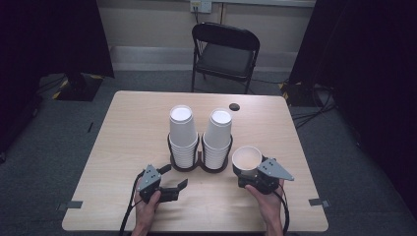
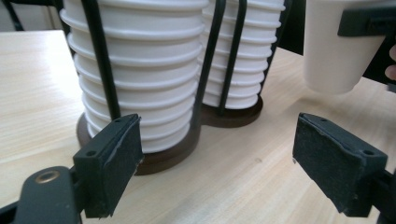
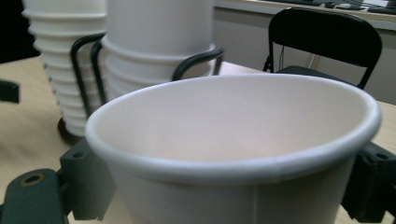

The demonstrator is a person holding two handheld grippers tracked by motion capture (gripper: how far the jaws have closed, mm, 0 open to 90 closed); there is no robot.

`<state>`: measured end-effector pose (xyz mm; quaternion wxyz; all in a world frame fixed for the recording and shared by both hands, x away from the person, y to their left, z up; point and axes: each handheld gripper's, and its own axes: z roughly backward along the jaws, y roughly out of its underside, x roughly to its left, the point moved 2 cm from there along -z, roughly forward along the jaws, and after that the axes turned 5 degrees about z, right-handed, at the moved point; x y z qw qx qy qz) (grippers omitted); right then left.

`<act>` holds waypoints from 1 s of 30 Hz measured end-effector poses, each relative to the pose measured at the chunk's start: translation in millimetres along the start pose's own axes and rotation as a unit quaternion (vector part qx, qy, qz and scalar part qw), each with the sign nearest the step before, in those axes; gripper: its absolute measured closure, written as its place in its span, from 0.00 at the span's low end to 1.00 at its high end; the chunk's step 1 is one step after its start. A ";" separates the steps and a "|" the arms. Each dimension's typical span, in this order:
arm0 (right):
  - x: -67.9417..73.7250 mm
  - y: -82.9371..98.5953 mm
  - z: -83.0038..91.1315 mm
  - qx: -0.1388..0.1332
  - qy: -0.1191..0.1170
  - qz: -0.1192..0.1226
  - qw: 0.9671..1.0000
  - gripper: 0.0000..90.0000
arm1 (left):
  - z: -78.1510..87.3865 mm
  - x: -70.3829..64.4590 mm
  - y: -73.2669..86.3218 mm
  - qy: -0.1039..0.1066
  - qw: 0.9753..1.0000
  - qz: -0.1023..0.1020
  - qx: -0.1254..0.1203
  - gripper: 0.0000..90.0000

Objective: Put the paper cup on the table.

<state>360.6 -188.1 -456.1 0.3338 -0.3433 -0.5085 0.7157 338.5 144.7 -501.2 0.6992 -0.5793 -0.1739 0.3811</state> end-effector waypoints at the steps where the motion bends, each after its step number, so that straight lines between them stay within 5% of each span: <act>1: -3.8 -0.8 -1.0 -0.004 0.004 -0.006 1.000 0.11 | 0.9 -1.0 0.3 -0.005 1.000 -0.003 -0.006 0.17; 14: -42.6 -4.4 -29.8 -0.015 0.053 -0.045 0.998 0.11 | 5.9 -5.5 2.4 -0.035 0.998 -0.020 -0.040 0.17; 30: -73.4 5.6 -75.1 0.001 0.064 -0.082 0.995 0.11 | 6.2 -7.2 2.7 -0.045 0.998 -0.030 -0.041 0.18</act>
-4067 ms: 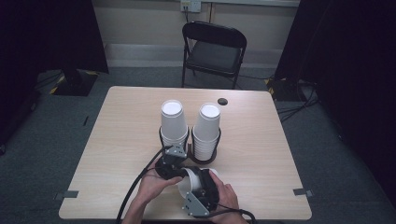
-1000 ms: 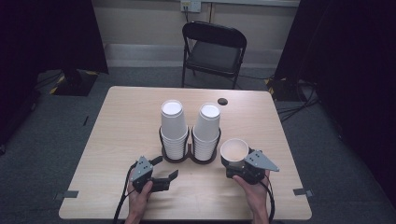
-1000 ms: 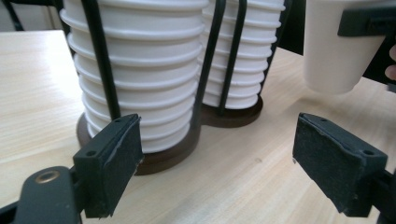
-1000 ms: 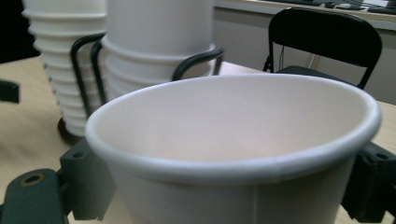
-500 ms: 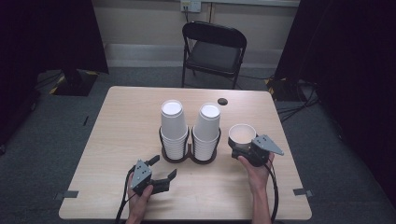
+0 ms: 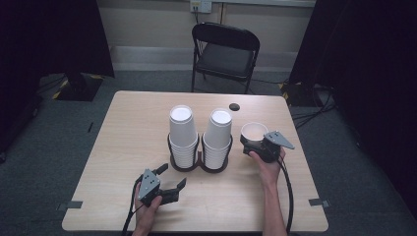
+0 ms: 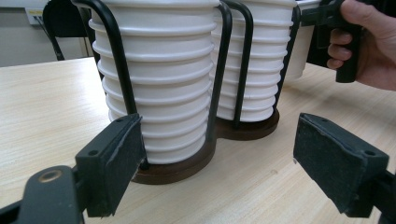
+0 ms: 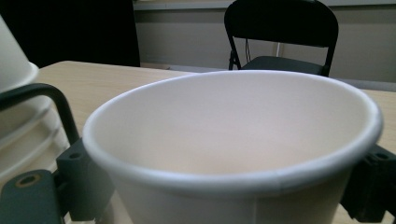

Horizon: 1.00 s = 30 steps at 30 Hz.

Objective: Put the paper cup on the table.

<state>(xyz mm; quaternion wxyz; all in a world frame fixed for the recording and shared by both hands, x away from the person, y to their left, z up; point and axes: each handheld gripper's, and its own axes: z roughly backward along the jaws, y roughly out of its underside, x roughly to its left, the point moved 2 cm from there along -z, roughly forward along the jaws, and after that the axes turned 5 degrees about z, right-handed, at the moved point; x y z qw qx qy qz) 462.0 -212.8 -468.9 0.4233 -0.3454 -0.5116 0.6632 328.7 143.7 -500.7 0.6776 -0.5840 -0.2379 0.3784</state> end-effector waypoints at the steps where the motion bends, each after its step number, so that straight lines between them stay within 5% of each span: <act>1: -0.8 1.7 -2.1 0.004 0.000 -0.001 1.000 0.11 | 0.1 0.0 0.0 0.001 1.000 0.000 0.000 0.18; 18: 3.9 15.3 -3.5 0.016 0.000 0.002 1.000 0.11 | 1.0 0.6 0.3 0.003 1.000 0.005 -0.006 0.18; 30: -1.5 22.4 -2.8 0.060 0.004 -0.009 0.998 0.13 | 0.8 1.3 0.2 0.002 1.000 0.011 -0.006 0.18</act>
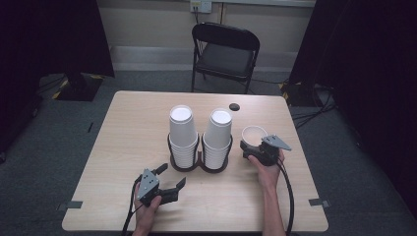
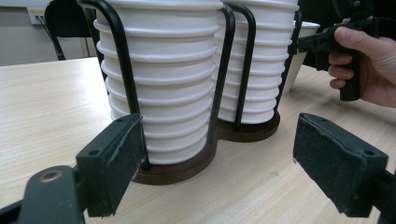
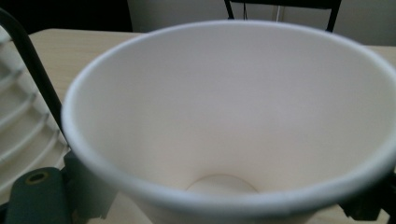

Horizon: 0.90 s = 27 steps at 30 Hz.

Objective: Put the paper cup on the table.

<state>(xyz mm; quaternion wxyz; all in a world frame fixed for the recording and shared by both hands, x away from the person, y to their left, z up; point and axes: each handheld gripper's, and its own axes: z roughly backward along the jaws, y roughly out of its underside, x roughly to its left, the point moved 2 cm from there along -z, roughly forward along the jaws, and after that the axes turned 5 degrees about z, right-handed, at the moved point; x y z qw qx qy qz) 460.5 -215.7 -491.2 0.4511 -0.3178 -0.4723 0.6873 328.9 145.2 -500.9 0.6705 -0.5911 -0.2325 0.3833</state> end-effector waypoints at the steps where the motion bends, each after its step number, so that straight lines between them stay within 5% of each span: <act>1: 0.0 1.6 -0.6 0.006 0.000 0.002 1.000 0.14 | 0.5 0.6 -0.2 0.000 1.000 -0.001 0.000 0.18; 27: 4.7 12.0 6.0 0.073 0.009 0.005 0.997 0.15 | 0.6 1.6 -0.1 0.005 1.000 0.009 -0.002 0.18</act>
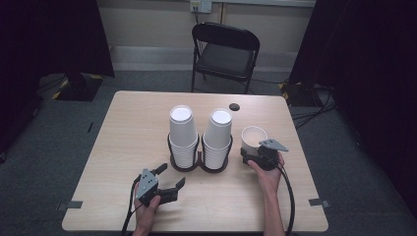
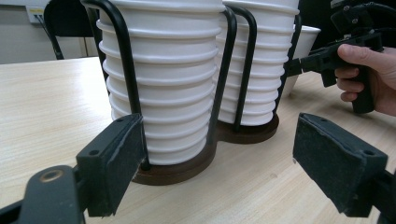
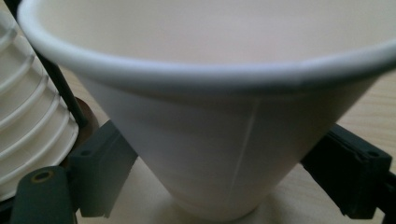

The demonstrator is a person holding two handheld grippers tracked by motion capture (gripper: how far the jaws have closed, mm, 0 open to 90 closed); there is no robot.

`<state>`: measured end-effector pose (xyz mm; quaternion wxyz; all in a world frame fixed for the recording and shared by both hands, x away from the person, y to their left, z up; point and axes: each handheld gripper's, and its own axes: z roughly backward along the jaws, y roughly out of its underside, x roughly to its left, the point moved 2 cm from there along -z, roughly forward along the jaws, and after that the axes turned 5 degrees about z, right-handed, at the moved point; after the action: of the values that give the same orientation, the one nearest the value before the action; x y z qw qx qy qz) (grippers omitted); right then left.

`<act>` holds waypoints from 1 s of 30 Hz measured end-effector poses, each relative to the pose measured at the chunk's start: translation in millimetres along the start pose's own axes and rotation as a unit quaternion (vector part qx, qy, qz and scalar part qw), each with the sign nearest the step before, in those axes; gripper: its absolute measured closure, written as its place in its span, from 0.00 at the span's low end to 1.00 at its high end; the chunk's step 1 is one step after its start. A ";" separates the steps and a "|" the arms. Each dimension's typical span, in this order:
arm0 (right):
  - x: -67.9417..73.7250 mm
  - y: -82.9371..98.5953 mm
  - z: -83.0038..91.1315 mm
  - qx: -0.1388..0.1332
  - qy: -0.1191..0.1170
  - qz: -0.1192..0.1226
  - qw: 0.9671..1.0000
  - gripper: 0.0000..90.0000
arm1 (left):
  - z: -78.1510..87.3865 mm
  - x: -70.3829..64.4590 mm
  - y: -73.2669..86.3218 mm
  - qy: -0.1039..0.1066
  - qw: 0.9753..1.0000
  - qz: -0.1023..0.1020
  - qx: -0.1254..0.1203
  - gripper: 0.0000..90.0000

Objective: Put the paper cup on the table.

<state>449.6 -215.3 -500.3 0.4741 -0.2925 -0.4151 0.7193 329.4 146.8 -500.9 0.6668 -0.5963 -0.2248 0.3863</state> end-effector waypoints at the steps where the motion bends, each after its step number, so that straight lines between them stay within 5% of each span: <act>1: 0.0 0.6 0.3 0.002 -0.002 -0.002 1.000 0.15 | 0.0 0.1 0.0 0.000 1.000 0.000 0.000 0.18; 16: 0.5 14.0 25.9 -0.015 0.010 -0.028 0.999 0.15 | -0.9 0.5 -0.1 -0.006 1.000 0.007 0.002 0.18; 30: 16.9 22.8 62.3 -0.074 0.014 -0.029 0.997 0.16 | -1.1 0.5 -0.1 -0.015 1.000 0.015 0.008 0.18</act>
<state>382.5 -224.3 -490.5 0.4773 -0.3248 -0.4691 0.6682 330.6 146.5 -501.1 0.6623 -0.5885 -0.2222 0.4070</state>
